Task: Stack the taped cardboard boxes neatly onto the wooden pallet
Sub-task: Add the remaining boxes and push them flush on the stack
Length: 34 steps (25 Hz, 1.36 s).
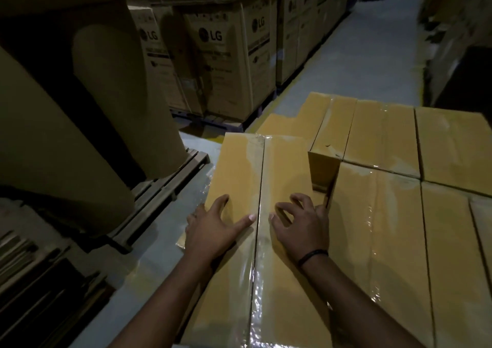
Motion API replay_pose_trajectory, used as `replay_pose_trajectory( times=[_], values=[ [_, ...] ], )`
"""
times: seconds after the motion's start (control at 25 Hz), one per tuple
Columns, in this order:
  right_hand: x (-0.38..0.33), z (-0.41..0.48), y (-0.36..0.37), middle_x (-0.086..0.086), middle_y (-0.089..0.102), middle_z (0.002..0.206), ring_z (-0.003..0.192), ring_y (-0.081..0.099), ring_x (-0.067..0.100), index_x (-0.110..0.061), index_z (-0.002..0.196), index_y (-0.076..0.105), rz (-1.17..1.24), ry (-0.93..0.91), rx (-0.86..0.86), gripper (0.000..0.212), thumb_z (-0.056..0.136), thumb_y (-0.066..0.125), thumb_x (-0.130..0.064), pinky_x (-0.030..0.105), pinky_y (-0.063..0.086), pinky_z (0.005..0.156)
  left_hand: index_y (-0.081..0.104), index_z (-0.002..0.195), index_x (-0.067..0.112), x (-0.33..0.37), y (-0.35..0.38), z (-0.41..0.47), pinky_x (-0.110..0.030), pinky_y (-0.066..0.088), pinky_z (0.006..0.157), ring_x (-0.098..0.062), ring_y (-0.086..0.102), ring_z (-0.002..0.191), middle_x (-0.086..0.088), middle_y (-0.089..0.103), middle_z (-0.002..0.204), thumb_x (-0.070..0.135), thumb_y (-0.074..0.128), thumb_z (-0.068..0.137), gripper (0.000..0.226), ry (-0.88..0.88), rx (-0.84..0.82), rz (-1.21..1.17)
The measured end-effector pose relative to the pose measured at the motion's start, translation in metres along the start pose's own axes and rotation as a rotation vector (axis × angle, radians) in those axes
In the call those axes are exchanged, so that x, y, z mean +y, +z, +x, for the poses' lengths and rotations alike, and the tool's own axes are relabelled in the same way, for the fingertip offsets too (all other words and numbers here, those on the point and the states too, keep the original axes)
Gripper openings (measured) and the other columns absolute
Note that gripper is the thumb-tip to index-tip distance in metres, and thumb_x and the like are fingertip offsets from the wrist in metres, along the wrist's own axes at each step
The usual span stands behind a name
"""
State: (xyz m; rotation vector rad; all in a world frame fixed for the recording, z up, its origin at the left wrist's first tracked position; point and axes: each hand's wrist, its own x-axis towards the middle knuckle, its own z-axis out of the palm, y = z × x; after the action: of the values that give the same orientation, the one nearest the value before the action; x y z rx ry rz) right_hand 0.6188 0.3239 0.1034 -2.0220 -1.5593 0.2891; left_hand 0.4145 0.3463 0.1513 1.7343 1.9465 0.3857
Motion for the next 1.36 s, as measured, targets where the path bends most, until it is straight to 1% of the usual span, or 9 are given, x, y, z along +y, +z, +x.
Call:
replay_pose_trajectory(
  times=[0.16, 0.32, 0.52, 0.72, 0.84, 0.96, 1.04, 1.16, 1.36],
  values=[
    [0.021, 0.038, 0.031, -0.012, 0.046, 0.140, 0.114, 0.043, 0.025, -0.041, 0.117, 0.069, 0.005, 0.135, 0.029, 0.039, 0.084, 0.059, -0.058, 0.041, 0.042, 0.098, 0.036, 0.148, 0.052, 0.013, 0.024, 0.060, -0.056, 0.035, 0.111, -0.041, 0.031, 0.143, -0.013, 0.035, 0.156, 0.100, 0.050, 0.063, 0.099, 0.046, -0.074, 0.046],
    [0.044, 0.048, 0.057, -0.011, 0.045, 0.141, 0.113, 0.042, 0.024, -0.040, 0.118, 0.069, -0.008, 0.212, 0.072, 0.038, 0.084, 0.061, -0.057, 0.044, 0.046, 0.094, 0.039, 0.145, 0.054, 0.020, 0.045, 0.103, -0.056, 0.038, 0.112, -0.040, 0.034, 0.142, -0.011, 0.037, 0.155, 0.104, 0.047, 0.058, 0.100, 0.099, -0.156, 0.053],
    [0.062, 0.067, 0.083, -0.012, 0.044, 0.141, 0.114, 0.042, 0.022, -0.038, 0.119, 0.069, -0.035, 0.354, 0.079, 0.036, 0.086, 0.065, -0.053, 0.043, 0.046, 0.095, 0.039, 0.148, 0.049, 0.027, 0.068, 0.149, -0.055, 0.036, 0.111, -0.042, 0.029, 0.143, -0.012, 0.033, 0.158, 0.093, 0.056, 0.069, 0.092, 0.179, -0.303, 0.137],
    [0.072, 0.096, 0.093, -0.009, 0.044, 0.144, 0.118, 0.042, 0.025, -0.038, 0.119, 0.068, -0.065, 0.446, 0.067, 0.034, 0.087, 0.066, -0.049, 0.042, 0.041, 0.099, 0.042, 0.149, 0.043, 0.029, 0.086, 0.190, -0.051, 0.040, 0.107, -0.043, 0.029, 0.143, -0.012, 0.029, 0.158, 0.086, 0.061, 0.073, 0.089, 0.297, -0.399, 0.141],
    [0.082, 0.102, 0.099, -0.007, 0.040, 0.148, 0.124, 0.039, 0.028, -0.037, 0.123, 0.064, -0.089, 0.517, -0.003, 0.036, 0.089, 0.064, -0.046, 0.042, 0.037, 0.104, 0.046, 0.147, 0.039, 0.025, 0.102, 0.209, -0.051, 0.040, 0.108, -0.041, 0.031, 0.144, -0.012, 0.025, 0.160, 0.079, 0.067, 0.076, 0.085, 0.329, -0.506, 0.145],
    [0.086, 0.095, 0.107, 0.000, 0.033, 0.155, 0.133, 0.031, 0.032, -0.034, 0.128, 0.059, -0.170, 0.566, -0.182, 0.039, 0.090, 0.062, -0.041, 0.043, 0.032, 0.108, 0.046, 0.149, 0.033, 0.010, 0.117, 0.219, -0.048, 0.039, 0.111, -0.042, 0.028, 0.146, -0.017, 0.014, 0.165, 0.073, 0.070, 0.078, 0.084, 0.377, -0.643, 0.230],
    [0.081, 0.087, 0.113, 0.003, 0.026, 0.159, 0.139, 0.024, 0.033, -0.031, 0.131, 0.053, -0.264, 0.534, -0.258, 0.041, 0.092, 0.059, -0.038, 0.047, 0.029, 0.111, 0.041, 0.153, 0.031, -0.002, 0.124, 0.222, -0.047, 0.040, 0.110, -0.044, 0.022, 0.148, -0.019, -0.003, 0.167, 0.069, 0.071, 0.080, 0.088, 0.437, -0.680, 0.288],
    [0.069, 0.072, 0.121, 0.003, 0.019, 0.162, 0.144, 0.017, 0.037, -0.030, 0.138, 0.045, -0.315, 0.539, -0.271, 0.045, 0.094, 0.056, -0.038, 0.051, 0.028, 0.113, 0.025, 0.160, 0.034, -0.015, 0.131, 0.221, -0.050, 0.039, 0.112, -0.043, 0.011, 0.152, -0.017, -0.024, 0.166, 0.069, 0.070, 0.079, 0.099, 0.511, -0.707, 0.319],
    [0.061, 0.037, 0.136, -0.001, 0.010, 0.165, 0.149, 0.006, 0.037, -0.034, 0.147, 0.034, -0.376, 0.555, -0.290, 0.051, 0.098, 0.046, -0.047, 0.052, 0.022, 0.116, -0.004, 0.163, 0.036, -0.044, 0.141, 0.210, -0.052, 0.043, 0.112, -0.046, -0.002, 0.153, -0.016, -0.042, 0.158, 0.069, 0.071, 0.078, 0.118, 0.671, -0.704, 0.448]
  ],
)
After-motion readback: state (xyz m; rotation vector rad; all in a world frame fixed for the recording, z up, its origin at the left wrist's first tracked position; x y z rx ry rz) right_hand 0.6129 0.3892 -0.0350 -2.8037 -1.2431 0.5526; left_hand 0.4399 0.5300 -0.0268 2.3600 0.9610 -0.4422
